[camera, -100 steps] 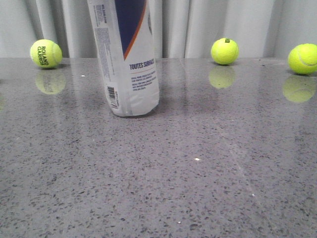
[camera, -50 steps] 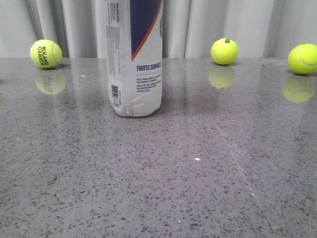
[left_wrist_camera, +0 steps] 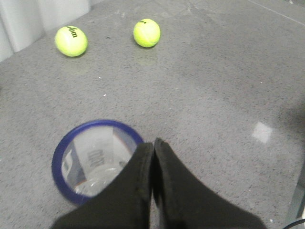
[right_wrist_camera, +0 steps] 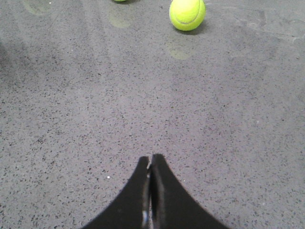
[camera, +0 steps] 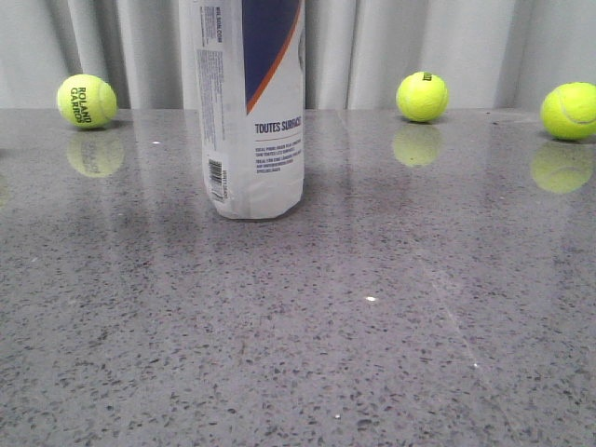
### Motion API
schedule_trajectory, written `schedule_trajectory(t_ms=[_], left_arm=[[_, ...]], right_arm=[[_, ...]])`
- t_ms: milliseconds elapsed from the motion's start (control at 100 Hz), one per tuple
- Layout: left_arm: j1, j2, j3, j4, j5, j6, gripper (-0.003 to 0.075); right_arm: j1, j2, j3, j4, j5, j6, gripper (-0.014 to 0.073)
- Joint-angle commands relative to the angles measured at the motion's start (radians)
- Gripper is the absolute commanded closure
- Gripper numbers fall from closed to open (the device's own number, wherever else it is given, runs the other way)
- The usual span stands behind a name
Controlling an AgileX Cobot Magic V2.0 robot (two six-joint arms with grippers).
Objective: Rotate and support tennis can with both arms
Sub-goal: 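Open the left gripper and raise it off the standing can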
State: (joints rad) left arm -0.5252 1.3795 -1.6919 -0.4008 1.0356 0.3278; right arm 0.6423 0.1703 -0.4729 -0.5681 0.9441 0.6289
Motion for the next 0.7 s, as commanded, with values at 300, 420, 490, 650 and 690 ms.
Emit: schedule_trajectory(t_ms=[300, 420, 490, 650, 690], left_arm=[[-0.007, -0.242, 0.360, 0.021, -0.264, 0.002, 0.0740], [-0.007, -0.296, 0.474, 0.021, -0.288, -0.002, 0.0740], [0.006, -0.327, 0.518, 0.019, -0.255, -0.023, 0.0740], [0.025, -0.404, 0.584, 0.056, -0.244, -0.061, 0.0740], [0.025, -0.423, 0.597, 0.083, -0.252, -0.061, 0.0740]], right_arm=[[0.000, 0.012, -0.025, -0.052, -0.064, -0.004, 0.0661], [0.000, 0.012, -0.025, -0.052, -0.064, -0.004, 0.0661], [0.000, 0.012, -0.025, -0.052, -0.064, -0.004, 0.0661], [0.000, 0.012, -0.025, -0.052, -0.064, -0.004, 0.0661], [0.000, 0.012, -0.025, -0.052, -0.064, -0.004, 0.0661]])
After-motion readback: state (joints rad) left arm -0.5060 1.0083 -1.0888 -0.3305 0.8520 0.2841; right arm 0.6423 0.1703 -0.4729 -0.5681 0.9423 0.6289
